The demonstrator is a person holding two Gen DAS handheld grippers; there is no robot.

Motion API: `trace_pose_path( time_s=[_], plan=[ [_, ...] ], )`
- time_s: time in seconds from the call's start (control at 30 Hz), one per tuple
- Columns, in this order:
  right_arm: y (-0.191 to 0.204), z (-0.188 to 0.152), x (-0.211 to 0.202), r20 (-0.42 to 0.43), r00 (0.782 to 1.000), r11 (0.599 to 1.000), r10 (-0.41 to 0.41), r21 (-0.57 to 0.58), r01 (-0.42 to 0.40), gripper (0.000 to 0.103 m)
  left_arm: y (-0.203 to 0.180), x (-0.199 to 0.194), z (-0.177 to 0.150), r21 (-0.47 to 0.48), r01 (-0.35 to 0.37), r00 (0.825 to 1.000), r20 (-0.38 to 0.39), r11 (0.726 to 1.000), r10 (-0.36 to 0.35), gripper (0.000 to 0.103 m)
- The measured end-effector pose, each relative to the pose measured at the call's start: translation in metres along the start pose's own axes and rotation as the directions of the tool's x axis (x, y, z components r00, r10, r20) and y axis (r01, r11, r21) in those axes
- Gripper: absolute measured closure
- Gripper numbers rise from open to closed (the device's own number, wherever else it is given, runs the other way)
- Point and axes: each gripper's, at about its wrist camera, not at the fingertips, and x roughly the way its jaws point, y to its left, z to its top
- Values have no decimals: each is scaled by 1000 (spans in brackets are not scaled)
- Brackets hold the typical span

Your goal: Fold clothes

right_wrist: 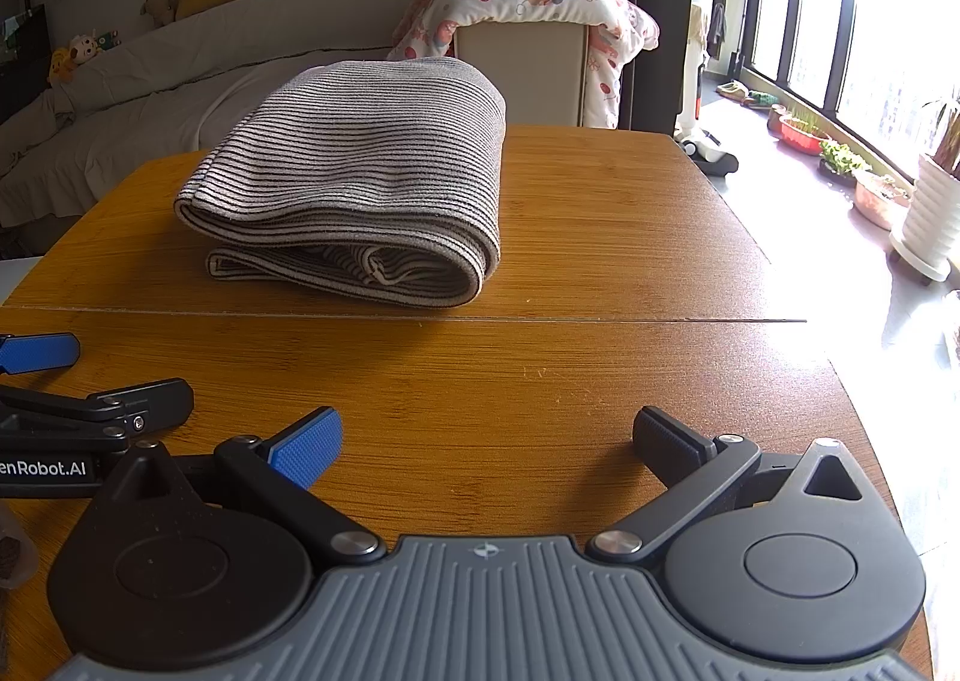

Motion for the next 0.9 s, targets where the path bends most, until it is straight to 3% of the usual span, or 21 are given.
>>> trace_pose_path(
  time_s=[0.9],
  plan=[
    [1,0,-1,-1,999,999,-36,18,36,0,0,0,0,0,0,1000,0,1000,0,0]
  ],
)
